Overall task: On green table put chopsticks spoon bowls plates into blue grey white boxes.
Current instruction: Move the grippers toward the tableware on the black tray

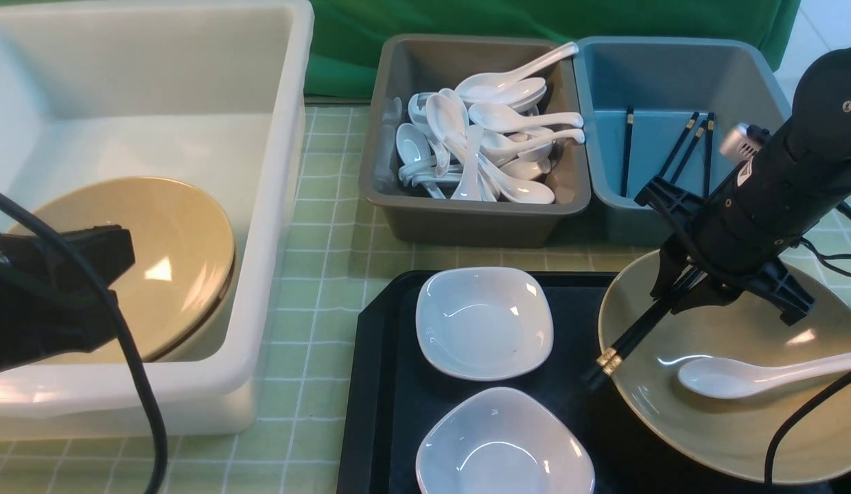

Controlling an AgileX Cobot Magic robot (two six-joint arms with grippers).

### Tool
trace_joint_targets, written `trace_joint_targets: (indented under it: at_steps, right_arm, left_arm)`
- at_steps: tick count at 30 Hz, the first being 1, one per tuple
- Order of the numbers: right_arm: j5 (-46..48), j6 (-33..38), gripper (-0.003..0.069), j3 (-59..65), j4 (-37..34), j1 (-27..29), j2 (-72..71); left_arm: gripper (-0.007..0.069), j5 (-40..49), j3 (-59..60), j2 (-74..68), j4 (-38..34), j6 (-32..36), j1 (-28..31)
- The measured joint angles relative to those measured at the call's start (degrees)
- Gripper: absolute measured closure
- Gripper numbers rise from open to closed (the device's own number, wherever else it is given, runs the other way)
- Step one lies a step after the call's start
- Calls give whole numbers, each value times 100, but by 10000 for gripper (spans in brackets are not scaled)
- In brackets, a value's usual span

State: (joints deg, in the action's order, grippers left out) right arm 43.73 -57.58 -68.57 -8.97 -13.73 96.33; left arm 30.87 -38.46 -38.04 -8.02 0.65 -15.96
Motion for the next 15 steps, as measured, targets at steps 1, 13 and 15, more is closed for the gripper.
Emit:
trace_joint_targets:
  at_steps: [1,13,15]
  right_arm:
    - [0,33,508,0,0,0,0]
    - [30,380,509,0,-5,0,0]
    - [36,435,509,0,-5,0,0]
  left_arm:
    - [627,0,0,0,0,0,0]
    - [627,0,0,0,0,0,0]
    - [627,0,0,0,0,0,0]
